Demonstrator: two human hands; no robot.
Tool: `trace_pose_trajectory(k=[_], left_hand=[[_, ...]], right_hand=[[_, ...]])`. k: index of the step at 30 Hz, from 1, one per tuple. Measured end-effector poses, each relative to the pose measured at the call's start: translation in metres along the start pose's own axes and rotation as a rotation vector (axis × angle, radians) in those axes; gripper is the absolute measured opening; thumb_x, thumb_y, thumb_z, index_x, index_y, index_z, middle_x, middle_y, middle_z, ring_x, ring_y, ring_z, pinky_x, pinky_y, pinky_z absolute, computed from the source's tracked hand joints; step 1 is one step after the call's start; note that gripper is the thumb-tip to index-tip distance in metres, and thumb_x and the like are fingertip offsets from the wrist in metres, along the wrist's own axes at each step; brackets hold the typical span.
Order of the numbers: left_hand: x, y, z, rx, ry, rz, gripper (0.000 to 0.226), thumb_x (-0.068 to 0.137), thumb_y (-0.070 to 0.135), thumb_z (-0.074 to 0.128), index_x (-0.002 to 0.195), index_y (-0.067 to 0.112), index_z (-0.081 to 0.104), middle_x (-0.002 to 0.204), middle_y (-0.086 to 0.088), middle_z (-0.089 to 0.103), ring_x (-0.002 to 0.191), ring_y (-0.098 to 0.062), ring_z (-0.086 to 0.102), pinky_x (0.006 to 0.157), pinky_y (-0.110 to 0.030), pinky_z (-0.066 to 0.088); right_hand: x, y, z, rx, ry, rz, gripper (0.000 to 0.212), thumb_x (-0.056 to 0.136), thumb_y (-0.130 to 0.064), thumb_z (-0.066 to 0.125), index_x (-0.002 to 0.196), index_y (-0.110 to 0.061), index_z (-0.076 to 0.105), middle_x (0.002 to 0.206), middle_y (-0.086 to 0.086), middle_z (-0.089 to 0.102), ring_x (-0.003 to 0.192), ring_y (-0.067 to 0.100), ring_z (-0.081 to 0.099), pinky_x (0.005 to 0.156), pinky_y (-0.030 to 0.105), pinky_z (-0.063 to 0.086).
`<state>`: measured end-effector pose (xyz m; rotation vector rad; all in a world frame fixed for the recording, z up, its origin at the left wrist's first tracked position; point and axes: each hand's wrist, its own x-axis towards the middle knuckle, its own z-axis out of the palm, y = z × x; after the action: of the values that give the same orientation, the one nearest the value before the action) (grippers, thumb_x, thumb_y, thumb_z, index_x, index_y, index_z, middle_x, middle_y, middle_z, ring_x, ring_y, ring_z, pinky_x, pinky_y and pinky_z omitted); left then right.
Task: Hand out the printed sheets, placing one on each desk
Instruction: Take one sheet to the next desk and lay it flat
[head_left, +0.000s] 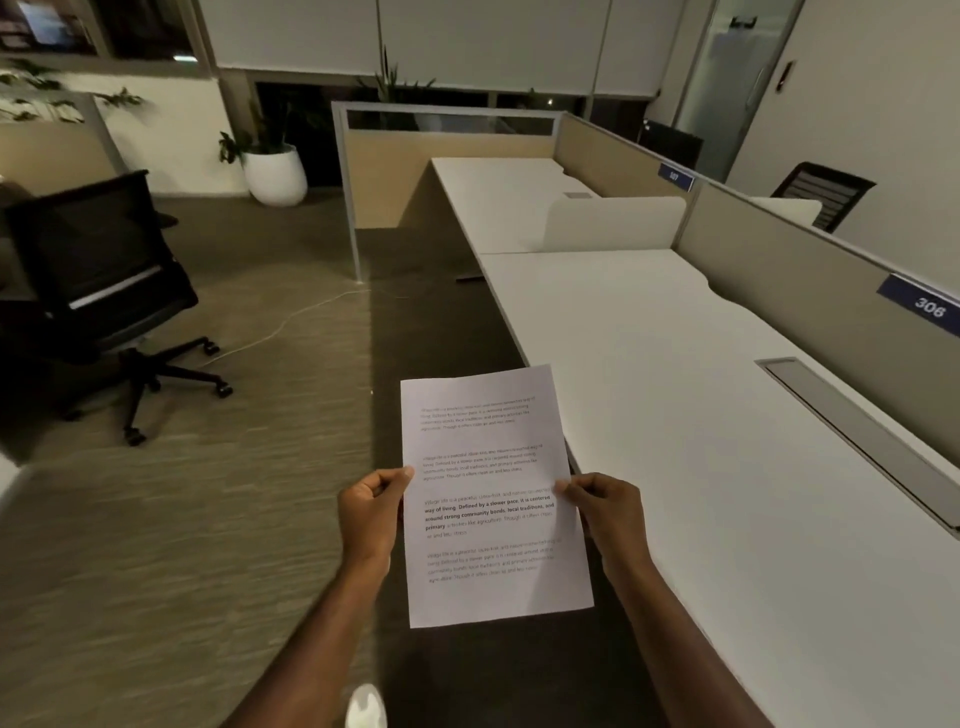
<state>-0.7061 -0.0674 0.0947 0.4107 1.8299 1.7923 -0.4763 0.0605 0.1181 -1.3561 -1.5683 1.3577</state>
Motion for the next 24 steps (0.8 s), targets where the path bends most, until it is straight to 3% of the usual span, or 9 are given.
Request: trace_pose_trajectory(k=[5,12,16,24], left_hand=[[0.107,0.01,0.025,-0.012,-0.068,-0.009,0.01,0.087,0.017,0.074,0.077,0.016,0.075,0.076,-0.005,0.078,0.071,-0.023,0.074,0.067,-0.036,0.06],[0.231,0.04,0.066,0.06,-0.238,0.031,0.013,0.089,0.016,0.071,0.077,0.017,0.073,0.071,0.003,0.076,0.061,-0.012,0.072,0.051,-0.021,0.056],[0.289,0.049,0.106,0.078,-0.346,0.025,0.01,0.09,0.015,0.07,0.081,0.012,0.072,0.073,-0.004,0.076,0.063,-0.018,0.073,0.055,-0.028,0.059],[0.381,0.052,0.235,0.134,-0.547,0.013,0.008,0.09,0.012,0.069,0.084,0.007,0.072,0.074,-0.008,0.076,0.063,-0.019,0.074,0.053,-0.025,0.057]], right_hand=[[0.071,-0.02,0.042,-0.024,0.098,0.035,0.017,0.091,-0.023,0.074,0.078,-0.012,0.073,0.088,0.0,0.079,0.072,0.025,0.075,0.071,0.039,0.059],[0.149,-0.049,0.081,0.007,0.251,0.083,0.017,0.093,-0.021,0.07,0.08,-0.011,0.077,0.088,0.003,0.079,0.076,0.026,0.075,0.065,0.038,0.061],[0.195,-0.056,0.087,0.045,0.318,0.107,0.016,0.093,-0.019,0.071,0.084,-0.006,0.076,0.089,0.006,0.078,0.077,0.029,0.074,0.063,0.037,0.059],[0.297,-0.041,0.059,0.14,0.486,0.171,0.011,0.089,-0.014,0.074,0.081,-0.007,0.076,0.083,0.007,0.078,0.07,0.027,0.074,0.057,0.032,0.059]])
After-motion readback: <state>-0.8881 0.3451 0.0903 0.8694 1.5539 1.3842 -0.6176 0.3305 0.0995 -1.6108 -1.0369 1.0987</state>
